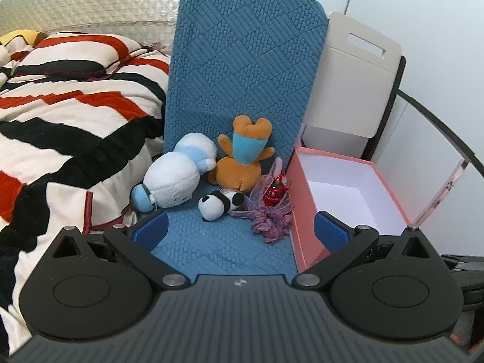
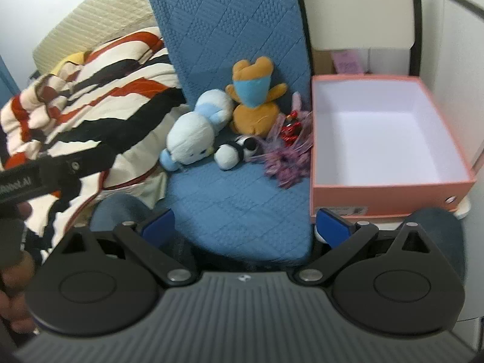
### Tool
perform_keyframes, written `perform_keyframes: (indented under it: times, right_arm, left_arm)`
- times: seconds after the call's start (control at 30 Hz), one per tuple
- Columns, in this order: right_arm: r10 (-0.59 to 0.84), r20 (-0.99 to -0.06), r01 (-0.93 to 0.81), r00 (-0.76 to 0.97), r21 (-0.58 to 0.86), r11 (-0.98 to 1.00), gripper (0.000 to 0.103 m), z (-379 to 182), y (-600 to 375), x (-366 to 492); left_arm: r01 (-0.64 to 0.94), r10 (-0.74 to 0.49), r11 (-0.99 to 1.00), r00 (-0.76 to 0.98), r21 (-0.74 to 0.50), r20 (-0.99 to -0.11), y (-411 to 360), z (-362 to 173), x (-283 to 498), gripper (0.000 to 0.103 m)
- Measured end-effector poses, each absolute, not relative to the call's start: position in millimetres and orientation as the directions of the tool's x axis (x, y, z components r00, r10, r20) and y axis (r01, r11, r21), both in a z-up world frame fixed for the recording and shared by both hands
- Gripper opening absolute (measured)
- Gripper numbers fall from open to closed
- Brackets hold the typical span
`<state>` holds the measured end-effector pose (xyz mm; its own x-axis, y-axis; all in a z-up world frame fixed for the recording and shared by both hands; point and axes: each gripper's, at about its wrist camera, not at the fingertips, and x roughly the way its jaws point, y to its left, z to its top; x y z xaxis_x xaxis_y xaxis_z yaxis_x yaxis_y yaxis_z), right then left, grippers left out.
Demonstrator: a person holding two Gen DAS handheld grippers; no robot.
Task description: Organize objects
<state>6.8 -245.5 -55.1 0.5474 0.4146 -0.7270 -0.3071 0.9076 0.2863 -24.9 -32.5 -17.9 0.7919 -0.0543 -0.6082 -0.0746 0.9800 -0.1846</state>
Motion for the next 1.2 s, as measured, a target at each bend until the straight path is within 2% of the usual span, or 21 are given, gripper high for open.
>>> perform_keyframes:
  times: [0.1, 0.3, 0.57, 0.9, 1.0, 1.2]
  right_arm:
    - [0.446, -0.723, -0.319, 0.528, 0.318, 0.893, 0.101, -61.0, -248.9, 5.2]
    - [0.412, -0.726, -0.300, 0.550, 0.288, 0.909, 0.101, -71.4, -264.6, 1.8]
    - [0.373, -0.727, -0.248, 0.576, 0.279, 0.928, 0.101, -88.6, -265.5, 7.5]
    - [0.358, -0.722, -0.224, 0.592, 0.279, 0.934, 0.101, -92.3, -257.0, 4.8]
    - [0.359, -0.733, -0.218, 0.578, 0.285, 0.933, 0.101, -95.5, -256.4, 6.0]
    - [0.360, -0.743, -0.215, 0.565, 0.288, 0.933, 0.101, -101.8, -254.2, 4.5]
  left_arm:
    - [-0.088, -0.037, 0.980, 0.800, -0.177, -0.599, -37.6, -24.0, -29.0, 0.103]
    - [-0.124, -0.028, 0.970, 0.799, -0.210, -0.601, -41.6, -47.5, -29.5, 0.103]
    - [-0.109, -0.034, 0.975, 0.789, -0.193, -0.614, -37.1, -71.7, -30.0, 0.103]
    - [-0.078, -0.058, 0.977, 0.795, -0.197, -0.604, -26.9, -79.1, -25.4, 0.103]
    - [-0.072, -0.090, 0.967, 0.797, -0.243, -0.597, -21.6, -80.8, -30.8, 0.103]
    - [-0.083, -0.074, 0.970, 0.795, -0.229, -0.602, -17.6, -86.3, -33.1, 0.103]
